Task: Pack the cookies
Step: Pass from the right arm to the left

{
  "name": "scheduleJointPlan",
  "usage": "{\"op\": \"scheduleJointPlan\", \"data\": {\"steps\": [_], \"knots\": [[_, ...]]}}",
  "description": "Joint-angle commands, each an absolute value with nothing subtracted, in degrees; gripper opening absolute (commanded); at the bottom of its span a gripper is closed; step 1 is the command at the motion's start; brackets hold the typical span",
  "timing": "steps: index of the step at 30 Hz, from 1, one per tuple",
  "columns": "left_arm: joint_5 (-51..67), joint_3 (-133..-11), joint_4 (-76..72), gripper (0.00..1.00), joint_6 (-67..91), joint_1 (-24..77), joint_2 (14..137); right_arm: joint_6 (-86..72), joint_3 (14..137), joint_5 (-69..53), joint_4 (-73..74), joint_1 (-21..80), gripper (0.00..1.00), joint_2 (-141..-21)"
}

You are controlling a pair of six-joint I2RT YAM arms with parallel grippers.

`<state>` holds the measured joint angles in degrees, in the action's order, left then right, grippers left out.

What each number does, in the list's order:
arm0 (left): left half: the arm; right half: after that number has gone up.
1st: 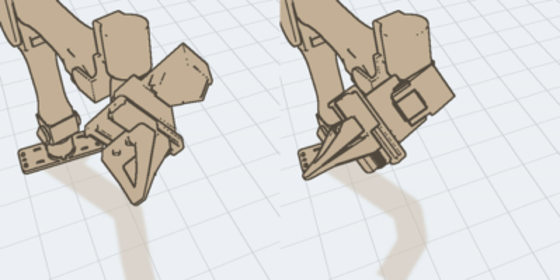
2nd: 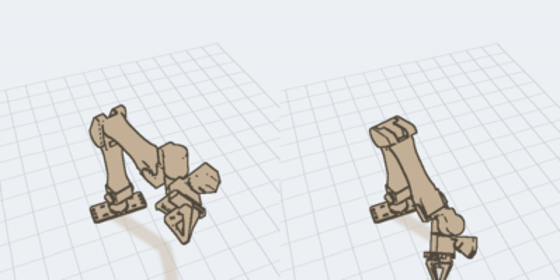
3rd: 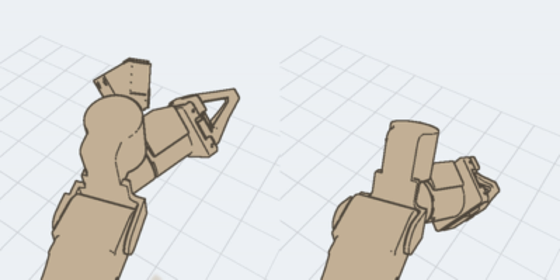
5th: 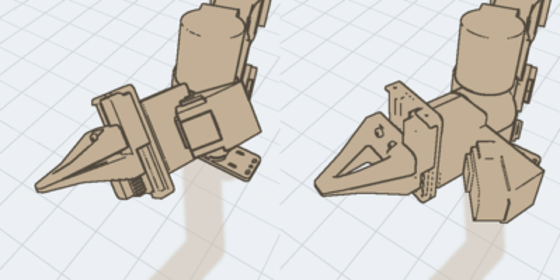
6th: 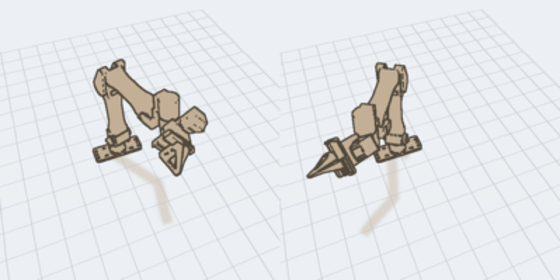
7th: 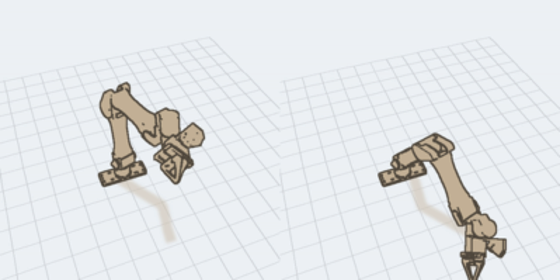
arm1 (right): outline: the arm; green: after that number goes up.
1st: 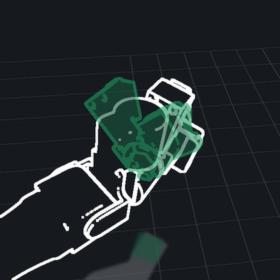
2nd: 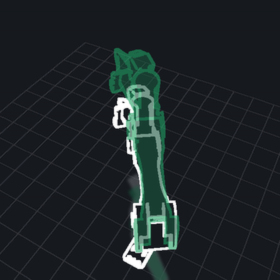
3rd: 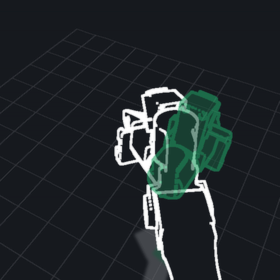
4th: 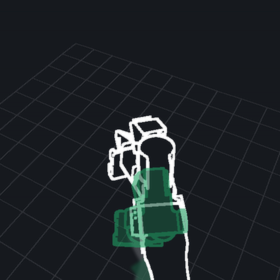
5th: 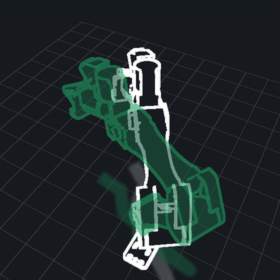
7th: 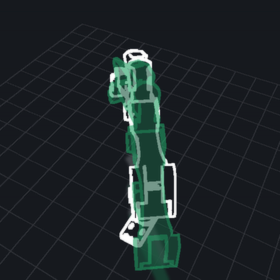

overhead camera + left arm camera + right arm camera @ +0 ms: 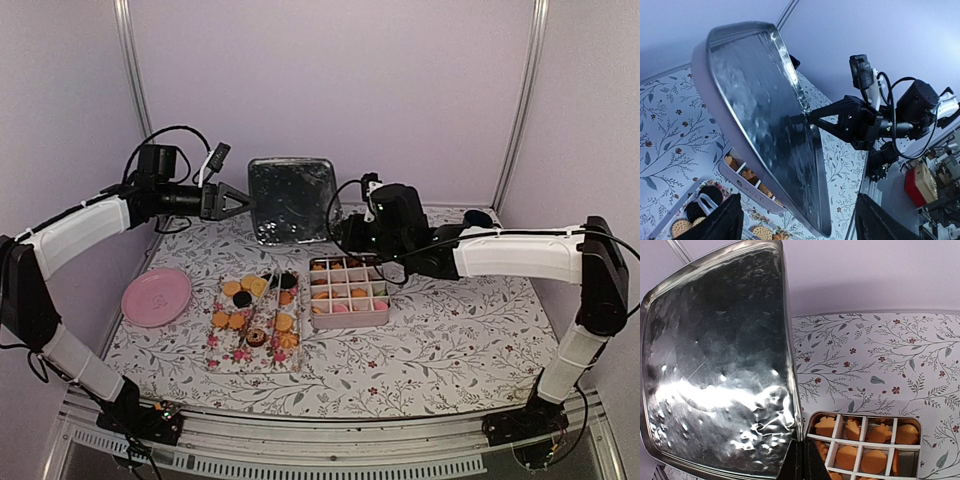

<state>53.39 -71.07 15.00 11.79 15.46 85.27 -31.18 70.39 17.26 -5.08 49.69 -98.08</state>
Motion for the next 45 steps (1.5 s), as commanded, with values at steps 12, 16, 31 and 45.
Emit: {"op": "scheduleJointPlan", "data": {"steps": [12,16,31,45], "knots": [[58.32,-67.76,7.33,0.43,21.36,12.8,85.97,-30.05,76.4,23.3,-10.01,56.0,0.0,-101.82],[58.29,-67.92,7.87,0.36,21.21,12.64,86.09,-28.86,77.11,24.33,-10.15,56.84,0.0,-102.14],[56.04,-70.58,12.52,0.0,16.87,11.93,85.9,-26.57,75.94,23.81,-13.09,58.0,0.08,-101.69],[48.68,-84.29,31.01,0.0,-10.08,12.16,85.02,-28.74,69.83,10.92,-15.92,54.91,0.69,-92.42]]}}
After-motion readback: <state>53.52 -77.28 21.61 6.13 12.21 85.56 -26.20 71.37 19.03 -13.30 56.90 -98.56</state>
